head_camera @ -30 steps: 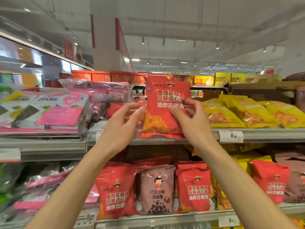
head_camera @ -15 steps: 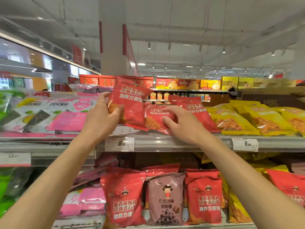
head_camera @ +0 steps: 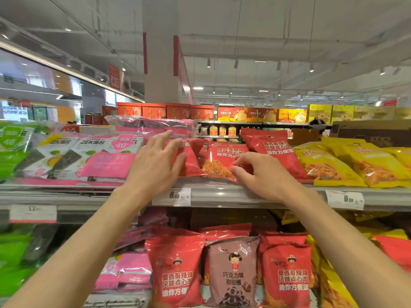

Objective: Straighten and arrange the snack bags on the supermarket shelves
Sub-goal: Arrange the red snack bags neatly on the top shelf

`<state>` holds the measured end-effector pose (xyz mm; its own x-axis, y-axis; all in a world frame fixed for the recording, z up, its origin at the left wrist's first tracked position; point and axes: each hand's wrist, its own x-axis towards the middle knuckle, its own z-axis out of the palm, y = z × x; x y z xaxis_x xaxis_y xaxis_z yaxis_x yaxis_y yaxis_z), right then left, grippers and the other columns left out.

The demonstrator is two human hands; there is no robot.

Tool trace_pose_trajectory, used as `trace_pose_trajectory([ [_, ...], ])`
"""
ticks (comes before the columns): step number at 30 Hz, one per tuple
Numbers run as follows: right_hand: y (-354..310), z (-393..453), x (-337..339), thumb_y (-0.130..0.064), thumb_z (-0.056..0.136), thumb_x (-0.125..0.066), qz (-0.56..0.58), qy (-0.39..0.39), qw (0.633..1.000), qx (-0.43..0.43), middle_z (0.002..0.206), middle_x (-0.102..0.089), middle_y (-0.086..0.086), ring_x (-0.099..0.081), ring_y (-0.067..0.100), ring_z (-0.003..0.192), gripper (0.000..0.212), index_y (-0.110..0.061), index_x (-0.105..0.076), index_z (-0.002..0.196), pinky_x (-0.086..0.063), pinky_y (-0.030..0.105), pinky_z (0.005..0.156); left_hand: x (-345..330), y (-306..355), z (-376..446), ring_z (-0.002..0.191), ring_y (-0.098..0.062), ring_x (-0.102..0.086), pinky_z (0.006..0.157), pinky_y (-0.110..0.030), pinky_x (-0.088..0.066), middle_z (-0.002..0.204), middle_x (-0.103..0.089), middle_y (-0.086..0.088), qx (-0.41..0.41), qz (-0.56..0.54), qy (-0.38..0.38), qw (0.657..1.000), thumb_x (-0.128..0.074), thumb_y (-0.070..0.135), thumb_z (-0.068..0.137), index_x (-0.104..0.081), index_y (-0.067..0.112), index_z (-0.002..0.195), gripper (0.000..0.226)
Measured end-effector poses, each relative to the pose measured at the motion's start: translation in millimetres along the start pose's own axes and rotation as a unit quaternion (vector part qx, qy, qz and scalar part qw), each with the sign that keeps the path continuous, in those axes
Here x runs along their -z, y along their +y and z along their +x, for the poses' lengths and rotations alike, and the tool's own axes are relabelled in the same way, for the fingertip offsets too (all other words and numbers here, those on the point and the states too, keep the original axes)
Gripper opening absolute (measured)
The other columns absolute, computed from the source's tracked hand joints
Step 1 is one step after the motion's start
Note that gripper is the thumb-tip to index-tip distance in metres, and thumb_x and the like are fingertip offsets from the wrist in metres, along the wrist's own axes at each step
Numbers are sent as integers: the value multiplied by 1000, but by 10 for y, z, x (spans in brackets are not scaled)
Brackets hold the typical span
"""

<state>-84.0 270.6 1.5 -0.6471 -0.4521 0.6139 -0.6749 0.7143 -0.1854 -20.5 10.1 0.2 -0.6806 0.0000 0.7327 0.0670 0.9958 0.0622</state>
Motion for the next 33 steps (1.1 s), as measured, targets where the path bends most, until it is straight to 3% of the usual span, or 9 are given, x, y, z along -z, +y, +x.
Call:
trace_pose_trajectory([
  [2, -11, 11, -30, -45, 102, -54, -5, 6, 1000, 0, 105, -69, -10, -63, 10, 93, 26, -26, -69, 112, -55, 39, 87, -43, 35, 90, 157, -20, -15, 127, -45, -11, 169, -22, 0, -37, -73, -59, 995, -35, 48, 107, -32, 28, 159, 55],
  [4, -5, 15, -52, -45, 103, -52, -1, 6, 1000, 6, 117, -69, -9, -63, 12, 103, 30, -27, -67, 121, -54, 37, 93, -92, 28, 166, 157, -15, -12, 128, -42, -7, 169, -19, 5, -27, -105, -109, 988, -33, 46, 108, -23, 31, 161, 55],
  [7, 13, 25, -53, -48, 103, -50, 1, -1, 1000, 18, 137, -61, -11, -58, 12, 121, 39, -29, -62, 136, -48, 36, 102, -151, -19, 220, 157, -11, -6, 128, -40, 0, 170, -15, 9, -17, -68, -157, 985, -28, 49, 109, -17, 34, 162, 56],
  [10, -22, 66, -40, -59, 97, -55, 7, -10, 1000, 16, 138, -58, -12, -55, 11, 121, 49, -32, -63, 138, -48, 38, 104, -199, -27, 222, 155, -6, 13, 126, -45, 11, 170, 4, 15, -12, -10, -211, 977, -15, 55, 107, -8, 40, 162, 57],
  [16, -65, 155, -18, -52, 89, -73, 44, -29, 999, -11, 129, -69, -5, -63, 16, 111, 47, -25, -71, 128, -51, 36, 99, -209, -62, 161, 156, -7, 10, 126, -47, 9, 170, 2, 14, 0, -11, -171, 985, -17, 57, 106, -11, 39, 162, 59],
  [25, -63, 122, -34, -48, 102, -56, 23, -58, 998, -24, 146, -60, -6, -54, 19, 134, 45, -28, -60, 141, -41, 39, 110, -223, -19, 208, 157, -15, 14, 125, -53, 11, 171, 10, 6, 9, 39, -200, 979, -14, 54, 107, -3, 35, 162, 60],
  [29, -91, 54, -27, -44, 103, -53, 81, -26, 996, -23, 132, -65, -14, -59, 6, 119, 39, -28, -63, 137, -43, 28, 101, -206, 46, 128, 159, -19, 1, 126, -52, 7, 172, -9, 1, 3, 15, -119, 993, -27, 49, 107, -20, 31, 162, 58],
  [31, -107, -3, -32, -40, 103, -56, 140, 33, 989, -27, 114, -64, -23, -57, -11, 100, 29, -29, -68, 127, -45, 15, 89, -168, 83, 37, 156, -23, -19, 127, -50, -5, 166, -32, -2, -8, -37, -28, 999, -43, 43, 106, -39, 24, 157, 54],
  [33, -119, -88, -41, -37, 102, -58, 177, 88, 980, -33, 112, -65, -24, -54, -19, 95, 25, -27, -69, 123, -41, 2, 78, -118, 146, -72, 145, -24, -38, 122, -46, -24, 152, -52, -3, -9, -122, 44, 992, -55, 34, 103, -53, 18, 147, 47],
])
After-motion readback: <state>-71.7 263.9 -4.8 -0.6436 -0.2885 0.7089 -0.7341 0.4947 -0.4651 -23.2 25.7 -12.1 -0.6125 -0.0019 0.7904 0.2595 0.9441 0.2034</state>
